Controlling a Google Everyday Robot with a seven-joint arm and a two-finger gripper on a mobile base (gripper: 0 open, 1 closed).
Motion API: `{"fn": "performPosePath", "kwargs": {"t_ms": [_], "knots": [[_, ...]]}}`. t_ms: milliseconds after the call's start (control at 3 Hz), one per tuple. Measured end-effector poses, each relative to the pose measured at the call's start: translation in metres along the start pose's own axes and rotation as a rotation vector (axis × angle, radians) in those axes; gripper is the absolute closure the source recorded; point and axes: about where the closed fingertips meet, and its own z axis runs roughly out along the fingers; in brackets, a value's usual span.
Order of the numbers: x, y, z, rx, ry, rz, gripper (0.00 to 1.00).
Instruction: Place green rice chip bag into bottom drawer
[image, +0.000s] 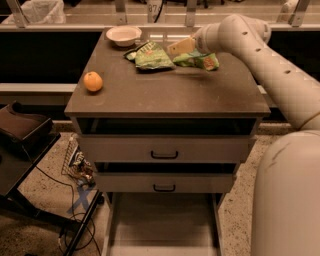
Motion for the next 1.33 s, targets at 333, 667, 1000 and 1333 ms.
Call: {"fn": "performPosePath", "kwargs": {"t_ms": [333, 667, 1000, 1333], "knots": [[-0.004, 0.007, 0.025, -0.022, -0.042, -0.024, 0.00], [-0.015, -0.002, 0.035, 0.026, -0.079, -0.079, 0.00], [-0.037, -0.028, 0.034, 0.114, -0.130, -0.143, 0.00], [-0.052, -0.050, 0.034, 0.193, -0.160, -0.189, 0.00]]}}
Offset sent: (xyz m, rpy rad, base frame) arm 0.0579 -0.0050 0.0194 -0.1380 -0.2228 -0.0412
